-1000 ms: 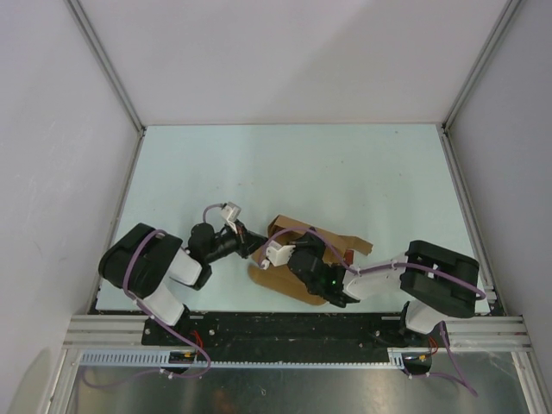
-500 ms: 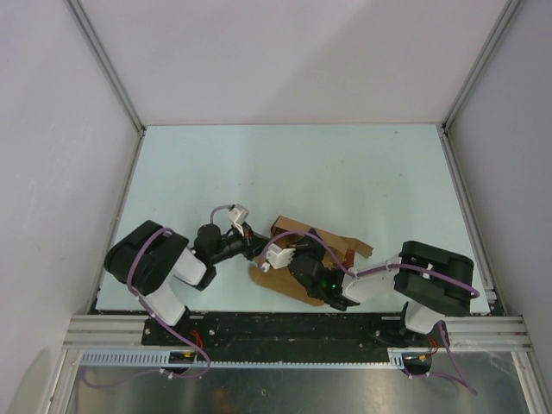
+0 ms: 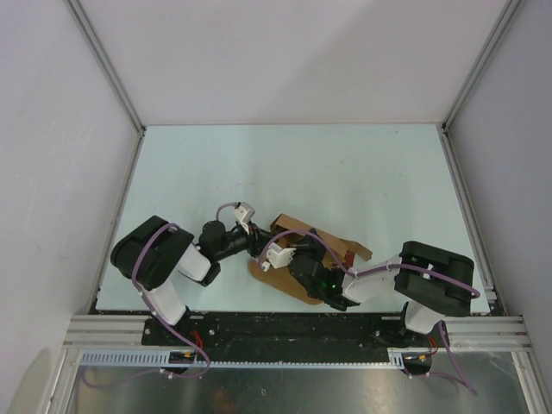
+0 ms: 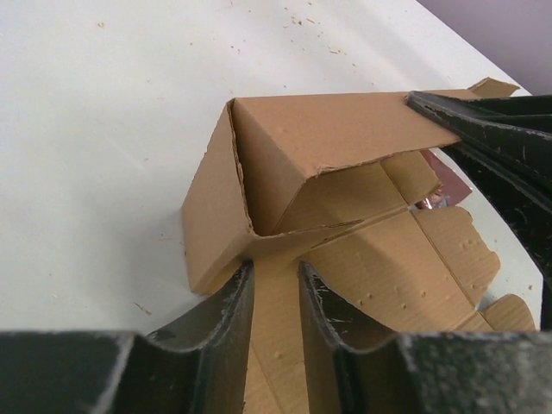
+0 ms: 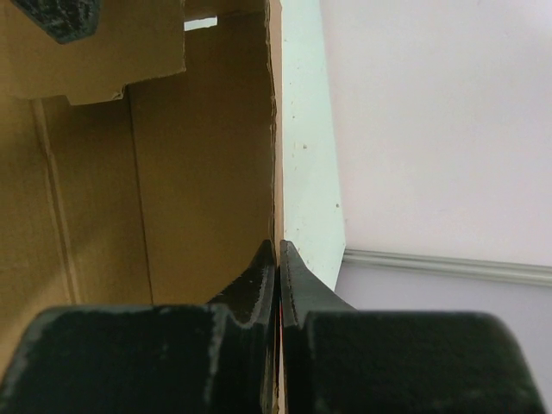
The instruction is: Fold the paper box
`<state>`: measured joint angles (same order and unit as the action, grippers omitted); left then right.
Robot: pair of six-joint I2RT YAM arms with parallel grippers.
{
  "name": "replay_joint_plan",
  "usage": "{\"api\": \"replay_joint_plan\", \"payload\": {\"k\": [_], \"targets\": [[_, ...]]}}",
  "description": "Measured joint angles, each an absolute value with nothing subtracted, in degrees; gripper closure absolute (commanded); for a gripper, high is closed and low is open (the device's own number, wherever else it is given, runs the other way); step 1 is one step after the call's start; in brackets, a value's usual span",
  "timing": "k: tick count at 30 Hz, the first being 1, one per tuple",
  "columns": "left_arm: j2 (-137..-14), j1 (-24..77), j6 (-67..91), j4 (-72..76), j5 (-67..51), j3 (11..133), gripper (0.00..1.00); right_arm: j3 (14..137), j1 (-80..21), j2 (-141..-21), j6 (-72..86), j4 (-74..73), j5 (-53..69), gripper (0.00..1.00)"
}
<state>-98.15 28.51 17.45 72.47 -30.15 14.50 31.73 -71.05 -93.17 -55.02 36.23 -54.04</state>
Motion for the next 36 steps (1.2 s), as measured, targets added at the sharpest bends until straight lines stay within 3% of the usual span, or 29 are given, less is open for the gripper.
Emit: {"api": "replay_joint_plan", "payload": {"k": [12, 36], "targets": [[-98.98, 28.86, 13.41, 72.99, -30.06, 15.22, 0.51, 31.73, -71.20, -92.77, -53.30, 35.62, -53.84, 1.00], [-97.38, 28.91, 7.68, 73.65, -23.49, 14.72, 0.45, 31.73, -71.31, -92.16, -51.07, 34.59, -53.06, 1.00]]}}
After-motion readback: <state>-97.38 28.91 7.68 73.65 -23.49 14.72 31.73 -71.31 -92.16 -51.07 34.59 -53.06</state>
